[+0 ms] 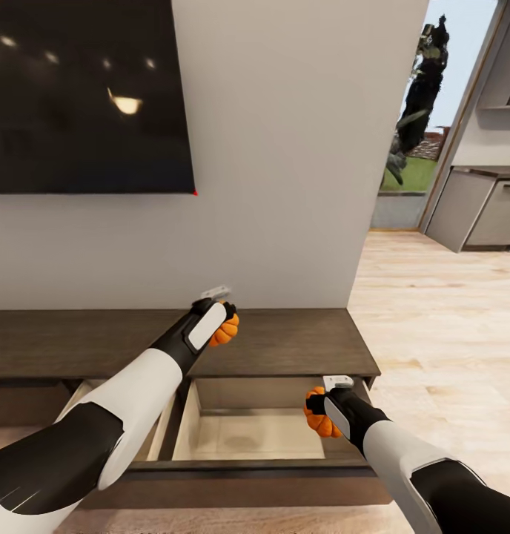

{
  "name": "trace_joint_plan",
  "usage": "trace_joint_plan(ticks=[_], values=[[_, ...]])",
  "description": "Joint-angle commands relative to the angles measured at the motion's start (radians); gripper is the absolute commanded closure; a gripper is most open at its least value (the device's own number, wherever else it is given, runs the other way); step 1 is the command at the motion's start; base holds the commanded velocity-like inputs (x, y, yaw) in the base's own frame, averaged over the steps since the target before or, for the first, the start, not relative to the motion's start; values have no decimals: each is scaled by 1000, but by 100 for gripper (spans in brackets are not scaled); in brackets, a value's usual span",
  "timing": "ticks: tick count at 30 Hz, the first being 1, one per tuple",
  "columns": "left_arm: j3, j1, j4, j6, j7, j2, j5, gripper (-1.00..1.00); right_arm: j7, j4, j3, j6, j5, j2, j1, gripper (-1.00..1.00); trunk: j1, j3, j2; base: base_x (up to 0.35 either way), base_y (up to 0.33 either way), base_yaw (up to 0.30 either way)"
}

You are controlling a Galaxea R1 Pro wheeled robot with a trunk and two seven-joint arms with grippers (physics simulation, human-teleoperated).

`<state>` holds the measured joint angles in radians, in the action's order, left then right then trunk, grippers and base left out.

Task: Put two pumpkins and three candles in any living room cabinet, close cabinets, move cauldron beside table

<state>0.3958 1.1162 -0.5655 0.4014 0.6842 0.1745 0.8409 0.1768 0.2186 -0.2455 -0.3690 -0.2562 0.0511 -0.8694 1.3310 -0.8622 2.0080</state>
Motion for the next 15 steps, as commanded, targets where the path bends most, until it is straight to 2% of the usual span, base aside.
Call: trace_joint_plan(ticks=[1, 5, 9, 12, 13, 15], values=[[2, 1, -12, 8, 11, 0, -1, 100, 7, 2, -9, -5, -9, 0, 0, 100, 0, -3, 0, 0, 0, 65], [2, 0, -71, 8, 20, 0, 1, 100, 7, 2, -9, -5, -9, 0, 0, 100, 0, -9, 0, 0, 0, 69], [3, -27, -228, 8, 99, 0, 2, 100, 7, 2, -9, -5, -9, -2, 0, 100, 0, -15, 0, 0, 0, 72], [4, -91, -402, 8, 202, 0, 3, 100, 7, 2, -9, -5, -9, -2, 0, 100, 0, -19, 0, 0, 0, 74], [5, -101, -431, 9, 221, 0, 3, 100, 7, 2, -9, -5, -9, -2, 0, 100, 0, -21, 0, 0, 0, 75], [21, -133, -538, 34, 287, 0, 4, 100, 7, 2, -9, -4, -9, -2, 0, 100, 0, -24, 0, 0, 0, 76]])
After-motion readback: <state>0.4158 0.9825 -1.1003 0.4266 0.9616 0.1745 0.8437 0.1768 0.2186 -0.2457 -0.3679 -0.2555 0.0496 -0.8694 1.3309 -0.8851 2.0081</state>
